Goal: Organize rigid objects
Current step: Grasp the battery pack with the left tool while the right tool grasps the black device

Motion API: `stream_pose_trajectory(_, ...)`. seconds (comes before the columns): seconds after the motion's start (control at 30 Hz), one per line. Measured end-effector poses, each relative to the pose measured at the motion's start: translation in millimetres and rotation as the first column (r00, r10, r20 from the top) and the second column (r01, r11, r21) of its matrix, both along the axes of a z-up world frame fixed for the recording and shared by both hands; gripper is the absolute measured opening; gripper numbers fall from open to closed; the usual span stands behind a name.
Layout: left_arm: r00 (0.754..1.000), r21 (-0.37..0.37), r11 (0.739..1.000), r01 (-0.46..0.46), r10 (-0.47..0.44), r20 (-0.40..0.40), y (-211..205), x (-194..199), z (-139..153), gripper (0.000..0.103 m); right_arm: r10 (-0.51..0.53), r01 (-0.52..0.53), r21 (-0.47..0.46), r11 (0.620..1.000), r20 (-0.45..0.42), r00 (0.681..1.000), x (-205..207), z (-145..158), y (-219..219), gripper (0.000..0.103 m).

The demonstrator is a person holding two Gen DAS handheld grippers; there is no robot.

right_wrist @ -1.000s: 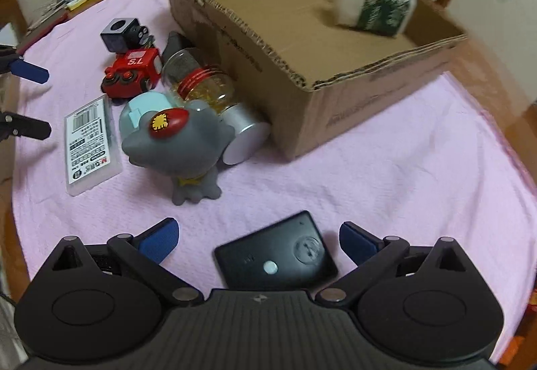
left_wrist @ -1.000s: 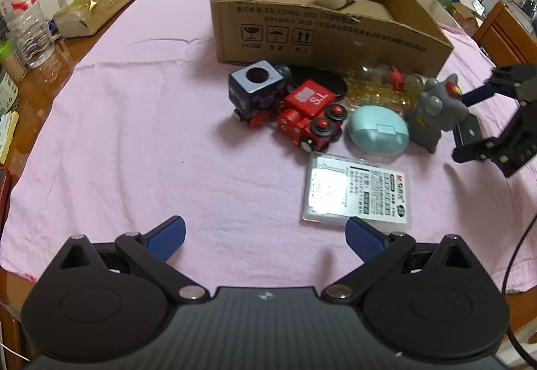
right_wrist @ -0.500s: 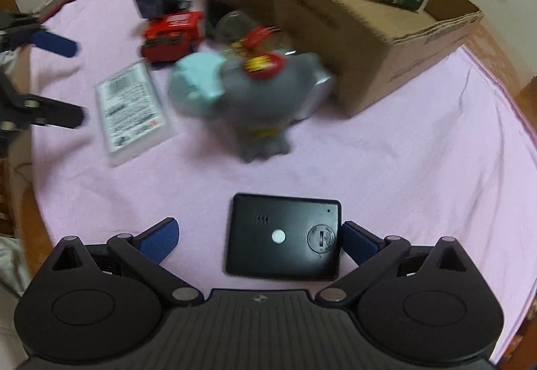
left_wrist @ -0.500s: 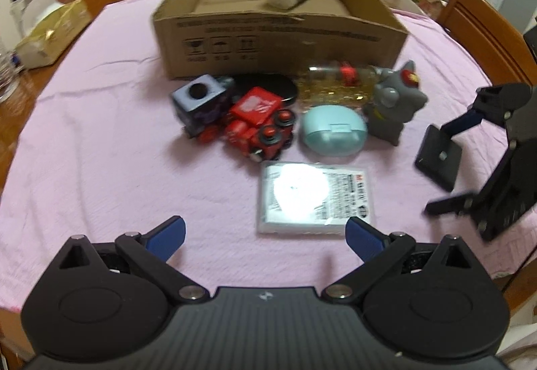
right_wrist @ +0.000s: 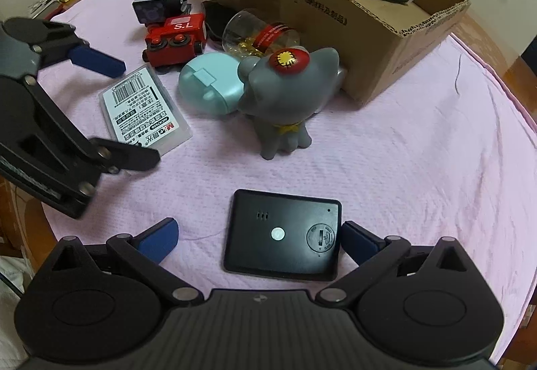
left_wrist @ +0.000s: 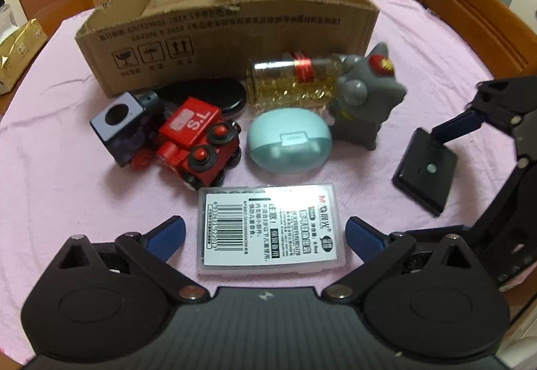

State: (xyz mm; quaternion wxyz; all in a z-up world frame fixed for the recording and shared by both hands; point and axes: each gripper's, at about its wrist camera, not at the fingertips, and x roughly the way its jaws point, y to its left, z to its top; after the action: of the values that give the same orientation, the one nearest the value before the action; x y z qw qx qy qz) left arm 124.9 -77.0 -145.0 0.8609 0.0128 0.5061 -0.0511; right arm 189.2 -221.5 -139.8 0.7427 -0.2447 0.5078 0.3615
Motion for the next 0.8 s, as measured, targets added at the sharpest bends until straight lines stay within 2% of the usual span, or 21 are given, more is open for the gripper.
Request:
stream_pose_trajectory(0.1, 1.000, 0.034, 0.999, 0.010, -0.010, 0.010, -2, -2, -2, 0.102, -0.012, 0.012, 0.003, 1.000, 0.003, 1.000, 1, -1, 0, 0.103)
stream_pose_trajectory(0.33, 0.999, 0.037, 0.999, 0.033, -0.033, -0.003, 10, -14, -2, 0.102, -0.029, 0.029, 0.028, 0.999, 0.024, 0.999, -3, -2, -5, 0.103)
stream_pose_trajectory(0.4, 0.999, 0.039, 0.998, 0.044, -0.044, 0.000, 10, -13, -3, 0.100, -0.036, 0.034, 0.040, 0.999, 0.034, 0.999, -6, -2, -6, 0.103)
stream_pose_trajectory(0.5, 0.999, 0.032, 0.998, 0.048, -0.048, 0.005, 6, -9, -1, 0.091, -0.046, 0.043, 0.054, 0.998, 0.045, 0.998, -7, -3, -8, 0.103)
stream_pose_trajectory(0.73, 0.997, 0.035, 0.997, 0.072, -0.072, -0.012, 2, -5, 2, 0.090, -0.060, 0.057, 0.058, 0.997, 0.047, 0.997, -5, -2, -8, 0.103)
stream_pose_trajectory(0.8, 0.997, 0.035, 0.997, 0.074, -0.073, -0.017, 4, -6, 1, 0.090, -0.070, 0.067, 0.065, 0.996, 0.054, 0.996, -5, -1, -10, 0.099)
